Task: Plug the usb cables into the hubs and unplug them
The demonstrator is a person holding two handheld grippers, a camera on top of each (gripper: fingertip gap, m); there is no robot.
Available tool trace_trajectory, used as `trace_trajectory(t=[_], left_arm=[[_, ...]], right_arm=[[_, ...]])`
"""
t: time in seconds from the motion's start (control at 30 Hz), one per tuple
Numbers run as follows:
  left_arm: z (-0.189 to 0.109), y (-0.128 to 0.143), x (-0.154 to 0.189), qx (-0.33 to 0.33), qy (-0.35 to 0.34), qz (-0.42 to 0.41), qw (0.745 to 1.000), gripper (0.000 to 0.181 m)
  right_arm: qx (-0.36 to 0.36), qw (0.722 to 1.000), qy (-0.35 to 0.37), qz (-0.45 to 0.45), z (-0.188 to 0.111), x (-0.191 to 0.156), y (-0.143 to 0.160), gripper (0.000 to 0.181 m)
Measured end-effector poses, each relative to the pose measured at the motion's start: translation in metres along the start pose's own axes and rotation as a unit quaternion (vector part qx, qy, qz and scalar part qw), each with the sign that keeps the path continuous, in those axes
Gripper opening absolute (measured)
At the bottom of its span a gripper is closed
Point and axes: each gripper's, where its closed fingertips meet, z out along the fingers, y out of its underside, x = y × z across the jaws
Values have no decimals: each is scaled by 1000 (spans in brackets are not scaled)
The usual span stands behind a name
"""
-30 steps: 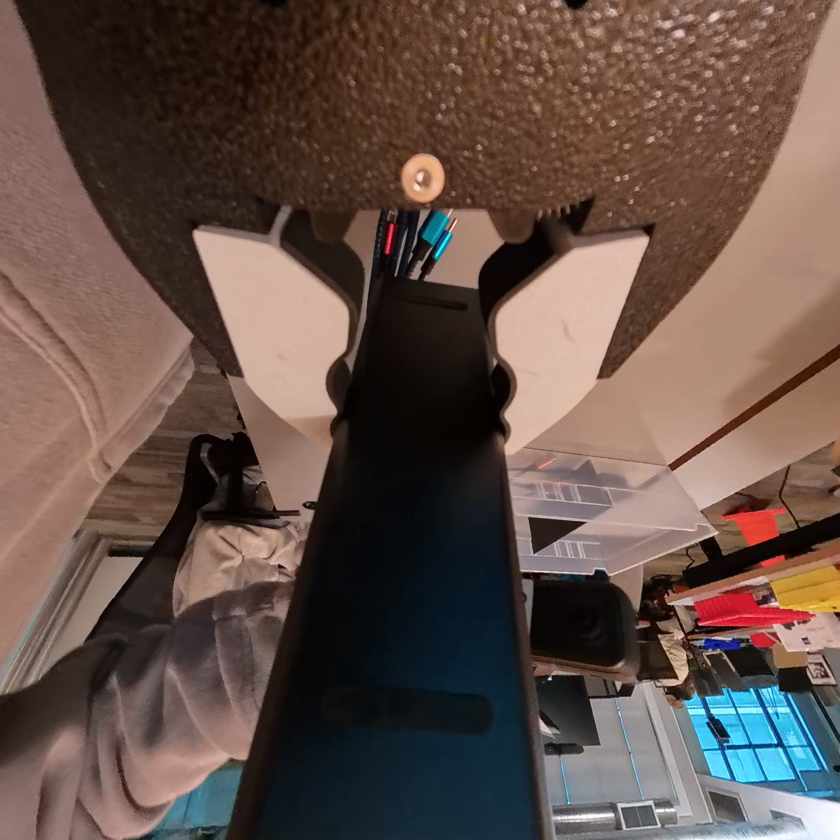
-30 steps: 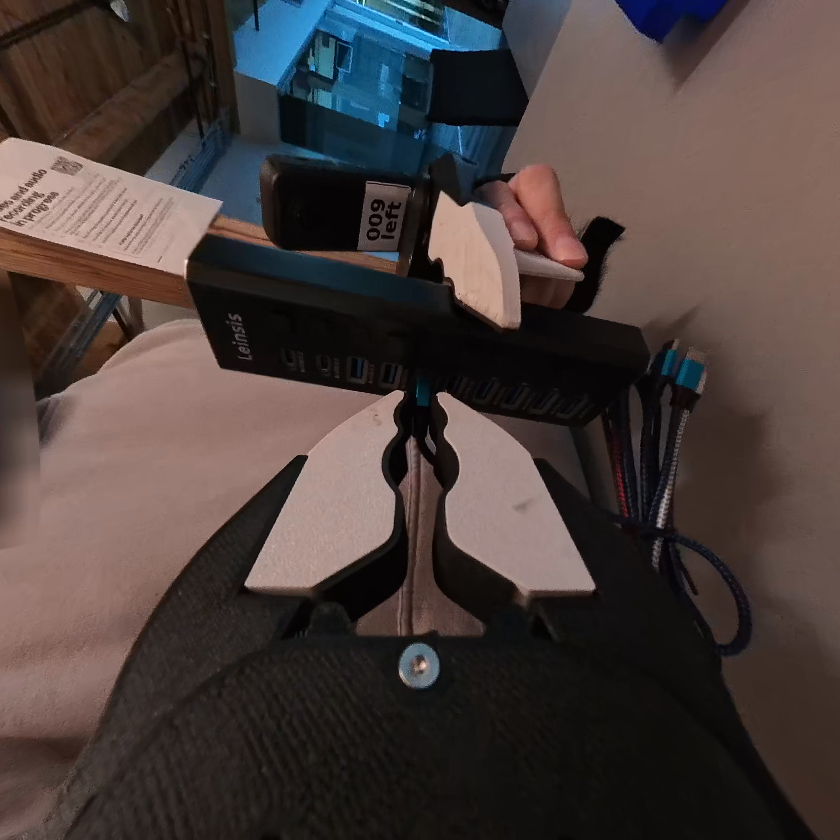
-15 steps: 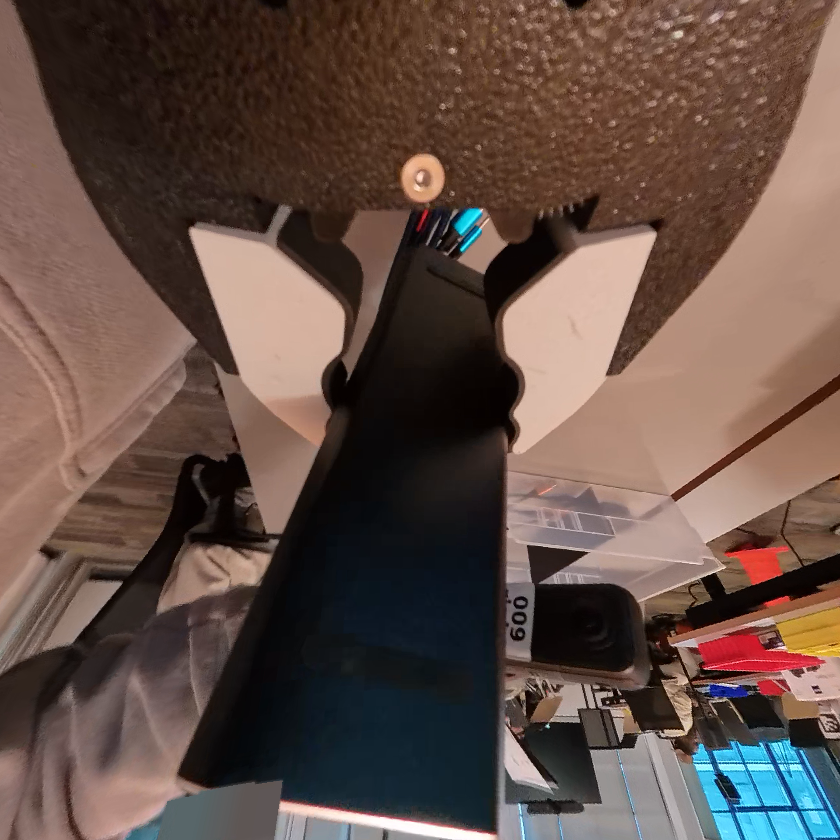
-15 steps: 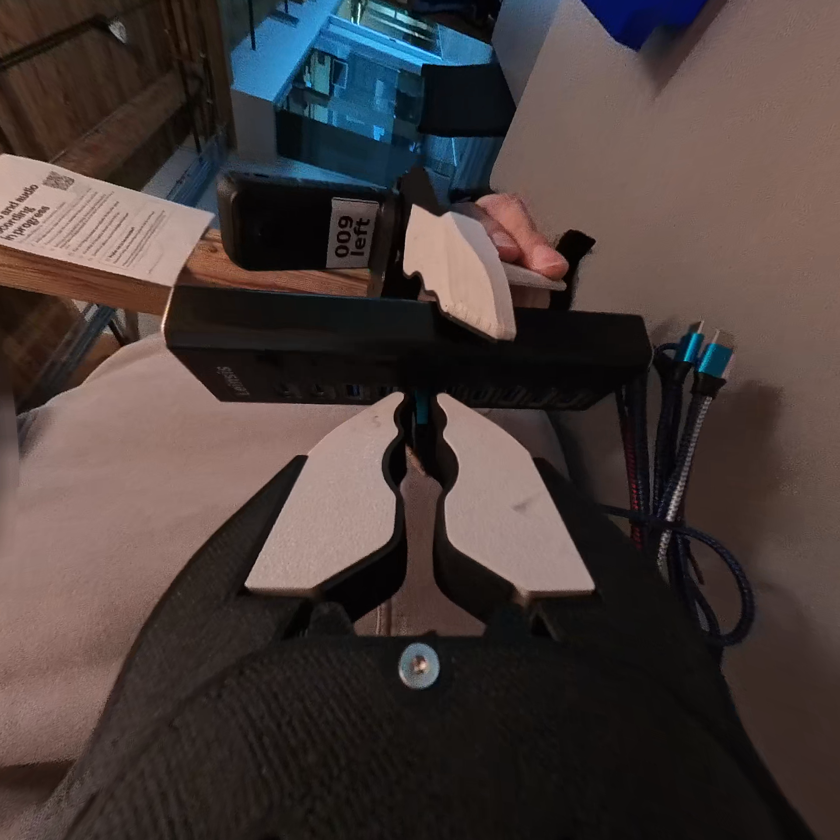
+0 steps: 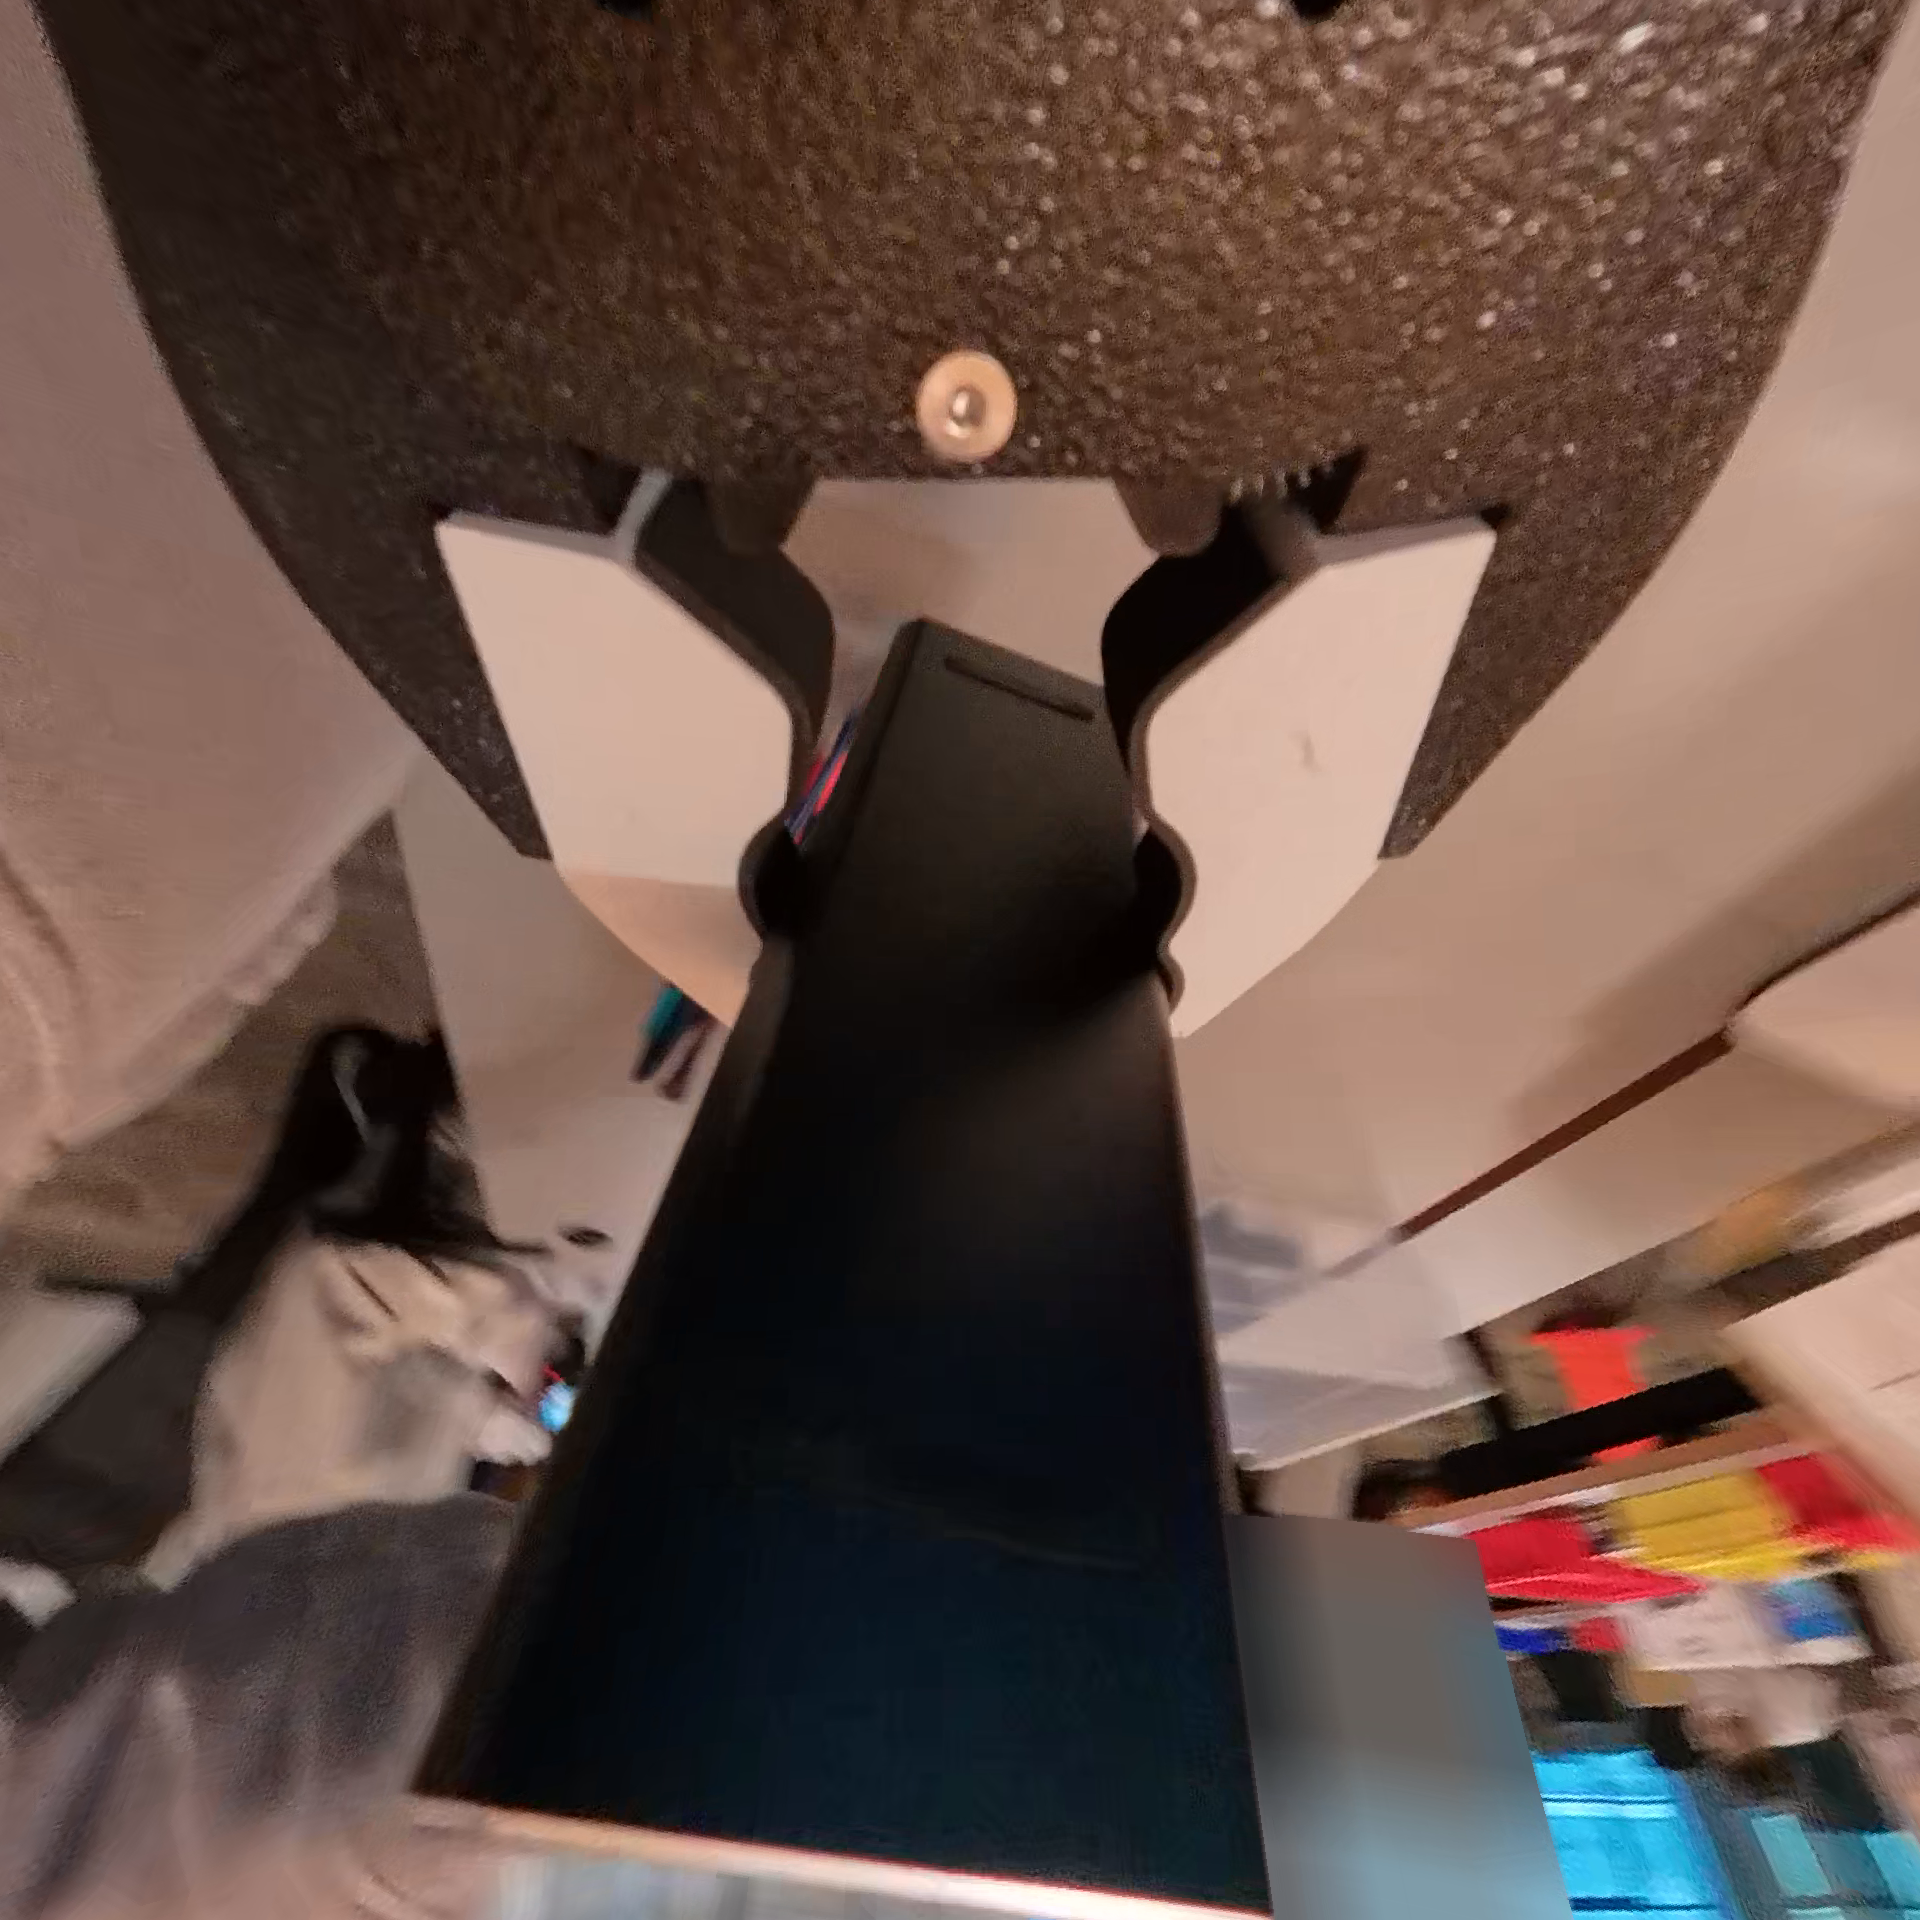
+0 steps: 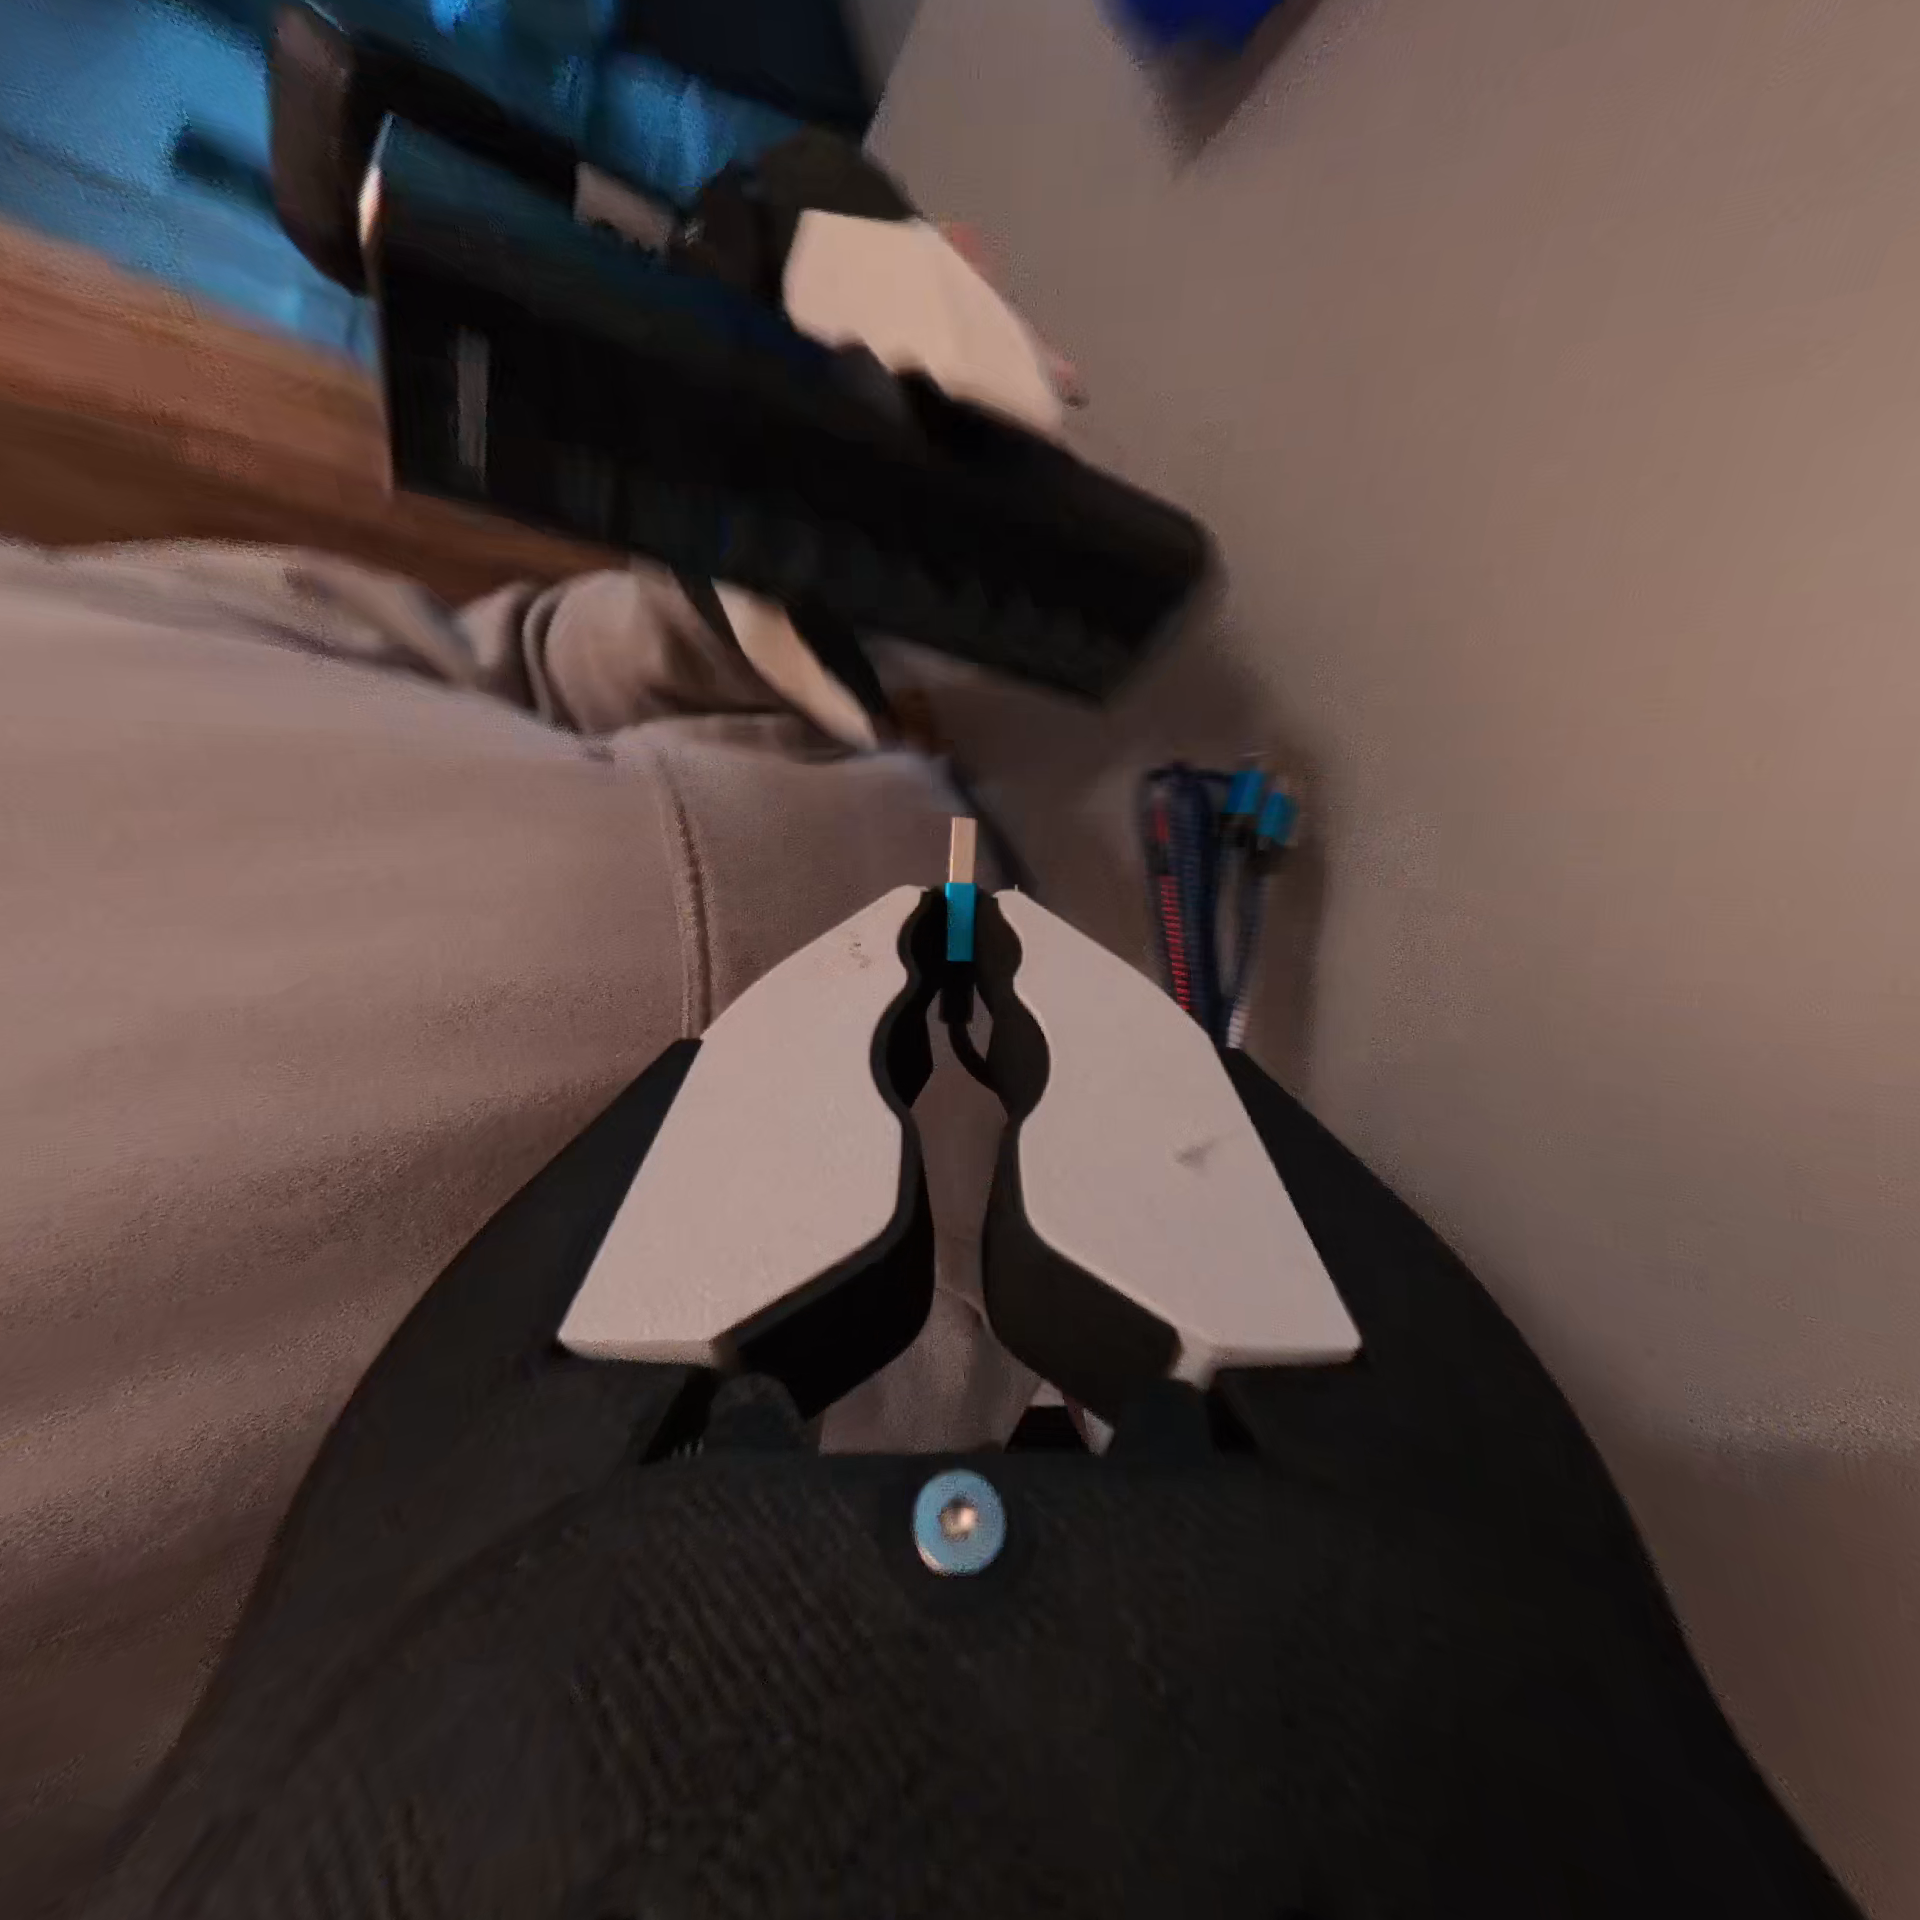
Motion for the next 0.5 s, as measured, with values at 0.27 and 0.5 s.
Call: trace_trajectory(t=[0.27,0.5], left_arm=[[-57,-55,-53,49,-59,16,997,65],[-37,-44,-30,45,-11,2,999,65]], right_arm=[[110,991,-8,-71,-120,-34,-34,7],[118,963,147,-191,-242,-25,-39,6]])
